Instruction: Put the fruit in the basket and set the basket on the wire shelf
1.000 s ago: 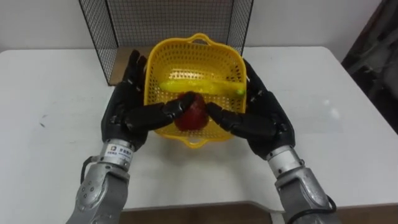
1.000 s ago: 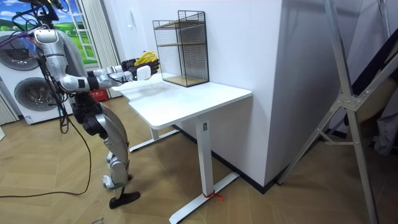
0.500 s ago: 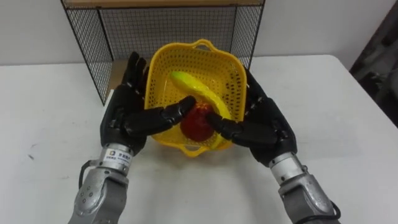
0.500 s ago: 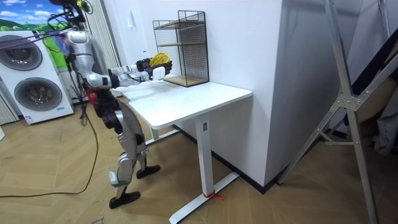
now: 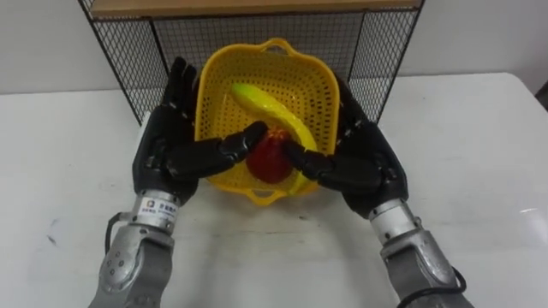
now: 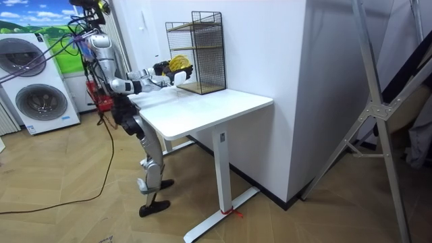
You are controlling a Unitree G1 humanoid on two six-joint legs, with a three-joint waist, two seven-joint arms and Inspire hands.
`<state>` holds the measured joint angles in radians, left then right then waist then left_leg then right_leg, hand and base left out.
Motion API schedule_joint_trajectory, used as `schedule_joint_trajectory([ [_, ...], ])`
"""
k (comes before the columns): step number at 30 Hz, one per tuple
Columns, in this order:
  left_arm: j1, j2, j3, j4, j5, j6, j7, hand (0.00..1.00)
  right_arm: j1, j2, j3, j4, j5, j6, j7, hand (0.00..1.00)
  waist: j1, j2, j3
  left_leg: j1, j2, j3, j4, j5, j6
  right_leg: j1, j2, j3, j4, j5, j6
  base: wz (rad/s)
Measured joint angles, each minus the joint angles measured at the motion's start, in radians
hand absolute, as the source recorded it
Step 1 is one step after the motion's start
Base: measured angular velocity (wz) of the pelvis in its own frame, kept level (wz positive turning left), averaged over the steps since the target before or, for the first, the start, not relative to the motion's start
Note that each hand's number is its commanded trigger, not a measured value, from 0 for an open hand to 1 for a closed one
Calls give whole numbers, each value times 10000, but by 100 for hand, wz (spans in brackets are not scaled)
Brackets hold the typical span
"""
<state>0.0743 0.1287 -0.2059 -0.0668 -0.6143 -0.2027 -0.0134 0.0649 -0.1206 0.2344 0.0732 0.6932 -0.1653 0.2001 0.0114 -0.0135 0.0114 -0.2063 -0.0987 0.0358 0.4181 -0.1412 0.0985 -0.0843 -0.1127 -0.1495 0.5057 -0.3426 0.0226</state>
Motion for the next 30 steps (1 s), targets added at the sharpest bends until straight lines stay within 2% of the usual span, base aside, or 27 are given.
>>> schedule_joint_trajectory([
  [3,-6,-8,48,2,-1,2,1,0,-26,40,39,30,102,134,49,0,160,-132,-10,403,97,-36,-663,302,-104,323,222,118,-647,366,-45,-12],
  [5,-34,-16,48,2,-6,7,1,0,-62,65,43,33,149,141,50,0,201,-138,3,438,206,21,-791,347,-127,394,326,138,-931,564,-47,-14],
  [7,-54,-20,34,2,-5,10,1,0,-83,77,51,31,251,141,38,0,178,-94,40,443,300,24,-842,349,-131,532,478,128,-1307,756,-62,-5],
  [9,-192,-21,34,17,-8,13,2,0,-195,82,57,31,364,141,-62,0,175,-55,132,424,377,27,-1017,441,-139,626,610,114,-1735,981,-80,0],
  [16,-374,-7,-21,364,-20,24,2,0,-272,90,87,32,658,148,-209,0,168,-51,137,563,384,25,-1319,591,-158,734,624,102,-2008,1130,-96,-1],
  [19,-412,-16,-25,675,-28,134,2,0,-302,92,104,159,915,153,-276,0,167,-79,138,659,381,23,-1417,633,-169,794,612,107,-2037,1142,-92,0],
  [25,-1624,-38,18,2158,-35,523,80,0,-1313,92,164,1439,1175,579,-732,0,204,-141,159,709,393,29,-1512,700,-168,873,666,99,-2191,1269,-179,0],
  [28,-2247,-167,83,2841,-338,556,219,0,-1838,110,137,1822,1348,647,-1038,0,193,-140,158,770,424,29,-1610,815,-113,1026,707,65,-2502,1443,-194,0],
  [30,-2700,-292,193,3493,-646,801,335,0,-2349,106,88,2423,1523,811,-1224,0,210,-141,153,806,465,31,-1663,831,-126,1153,715,51,-2756,1588,-196,0],
])
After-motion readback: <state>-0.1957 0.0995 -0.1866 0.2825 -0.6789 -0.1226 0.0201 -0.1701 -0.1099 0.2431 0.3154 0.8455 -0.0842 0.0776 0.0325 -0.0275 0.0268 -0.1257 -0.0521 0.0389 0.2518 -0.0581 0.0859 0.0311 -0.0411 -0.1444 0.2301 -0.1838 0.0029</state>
